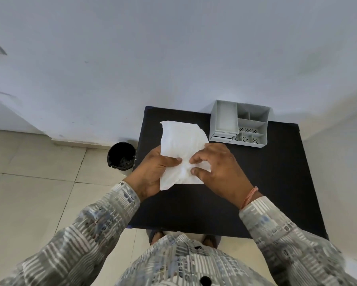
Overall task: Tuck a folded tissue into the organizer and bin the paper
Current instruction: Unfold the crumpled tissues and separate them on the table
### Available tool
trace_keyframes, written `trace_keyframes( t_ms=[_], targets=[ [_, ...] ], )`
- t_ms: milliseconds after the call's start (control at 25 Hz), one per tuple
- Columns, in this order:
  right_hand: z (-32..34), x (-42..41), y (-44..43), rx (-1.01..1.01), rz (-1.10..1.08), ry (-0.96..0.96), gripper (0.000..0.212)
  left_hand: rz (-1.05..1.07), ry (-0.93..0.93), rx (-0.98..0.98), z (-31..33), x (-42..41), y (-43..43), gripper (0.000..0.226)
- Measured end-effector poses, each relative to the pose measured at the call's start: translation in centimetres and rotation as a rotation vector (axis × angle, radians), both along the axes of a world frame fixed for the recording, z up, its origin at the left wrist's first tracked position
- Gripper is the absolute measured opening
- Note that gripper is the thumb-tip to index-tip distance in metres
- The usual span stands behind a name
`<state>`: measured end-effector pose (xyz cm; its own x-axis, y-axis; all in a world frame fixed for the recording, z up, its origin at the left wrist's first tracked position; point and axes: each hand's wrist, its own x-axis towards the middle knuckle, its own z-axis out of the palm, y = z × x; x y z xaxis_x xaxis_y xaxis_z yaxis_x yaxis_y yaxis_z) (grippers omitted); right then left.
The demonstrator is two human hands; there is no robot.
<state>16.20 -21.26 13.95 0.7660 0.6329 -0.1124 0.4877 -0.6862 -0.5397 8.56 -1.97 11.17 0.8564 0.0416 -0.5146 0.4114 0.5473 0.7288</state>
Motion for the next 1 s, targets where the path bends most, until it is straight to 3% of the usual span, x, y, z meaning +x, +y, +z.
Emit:
trace_keyframes(
  t_ms=[280,400,480,520,600,680,760,840,920,1000],
  targets=[
    [2.1,0.3,-5.0,0.048,0.049,-0.001,0.004,0.112,0.063,-0.012,1.1,1.4,-4.9,0.043],
    [3.8,-0.1,-7.2,0.191,-0.004,0.073,0.009,0.173,0.101,-0.063,1.3,2.2,-5.9,0.051],
    [4.5,-0.1,-8.7,0.155,0.019,0.073,0.028,0.195,0.109,-0.083,1.9,2.7,-6.9,0.052],
    [4.5,0.1,-9.3,0.116,0.051,0.03,0.034,0.204,0.117,-0.105,2.4,2.8,-7.6,0.051],
    [4.7,0.5,-10.4,0.1,0.145,-0.138,0.023,0.225,0.147,-0.15,3.5,3.1,-8.9,0.044],
    [5.7,0.9,-11.2,0.244,0.167,-0.178,0.012,0.27,0.119,-0.24,4.3,3.1,-10.0,0.046],
    [7.5,1.0,-11.9,0.518,0.015,0.07,0.01,0.341,0.052,-0.36,4.0,2.7,-10.9,0.081],
    [8.8,1.4,-12.8,0.877,-0.151,0.535,0.012,0.317,-0.005,-0.444,3.6,2.1,-12.4,0.1],
    [8.5,2.4,-13.9,1.106,-0.322,0.888,0.017,0.213,-0.061,-0.449,3.2,1.6,-14.4,0.086],
    [7.3,3.5,-15.4,1.12,-0.491,0.941,0.023,0.179,-0.081,-0.222,3.1,1.3,-15.7,0.057]
  ],
)
